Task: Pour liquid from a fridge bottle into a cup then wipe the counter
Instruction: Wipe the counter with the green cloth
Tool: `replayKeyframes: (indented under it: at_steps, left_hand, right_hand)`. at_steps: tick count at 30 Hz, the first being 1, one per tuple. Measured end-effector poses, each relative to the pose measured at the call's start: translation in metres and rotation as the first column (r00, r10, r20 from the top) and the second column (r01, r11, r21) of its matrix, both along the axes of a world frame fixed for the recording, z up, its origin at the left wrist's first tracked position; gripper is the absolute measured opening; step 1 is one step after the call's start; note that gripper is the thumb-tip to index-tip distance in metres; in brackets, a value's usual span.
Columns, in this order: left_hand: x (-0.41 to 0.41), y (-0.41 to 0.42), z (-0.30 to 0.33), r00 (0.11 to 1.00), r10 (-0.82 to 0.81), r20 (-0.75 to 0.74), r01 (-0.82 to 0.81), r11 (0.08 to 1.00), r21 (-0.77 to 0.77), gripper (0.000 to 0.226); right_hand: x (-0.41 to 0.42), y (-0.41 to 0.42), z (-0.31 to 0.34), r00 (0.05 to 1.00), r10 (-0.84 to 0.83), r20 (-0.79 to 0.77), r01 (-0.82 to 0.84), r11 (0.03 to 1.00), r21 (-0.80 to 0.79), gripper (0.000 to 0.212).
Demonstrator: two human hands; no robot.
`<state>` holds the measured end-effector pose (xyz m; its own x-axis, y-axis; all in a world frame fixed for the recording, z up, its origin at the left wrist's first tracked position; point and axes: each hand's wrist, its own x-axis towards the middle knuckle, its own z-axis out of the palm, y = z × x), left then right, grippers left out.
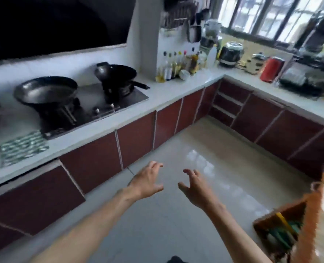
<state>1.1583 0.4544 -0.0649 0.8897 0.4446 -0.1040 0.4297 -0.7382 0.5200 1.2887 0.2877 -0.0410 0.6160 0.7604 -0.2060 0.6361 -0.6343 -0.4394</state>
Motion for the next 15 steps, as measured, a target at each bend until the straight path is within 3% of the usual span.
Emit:
replayKeyframes:
  at_steps: [4,8,15]
  left_hand:
    - [-0.083,0.052,0.005,0.962,0.273,-0.003,-0.273,0.962,-0.030,0.072]
    - [-0.158,0.083,0.008,0.860,0.510,-0.010,-0.510,0.860,0.001,0.065]
    - [-0.231,0.130,0.004,0.663,0.749,-0.010,-0.744,0.660,0.109,0.064]
  right_hand:
    - [-0.042,0.098,0.003,0.958,0.286,0.028,-0.286,0.958,0.019,0.058]
    - [-0.095,0.178,0.005,0.855,0.519,0.029,-0.519,0.854,0.028,0.058]
    - [-0.149,0.280,0.001,0.648,0.762,0.005,-0.762,0.647,0.034,0.057]
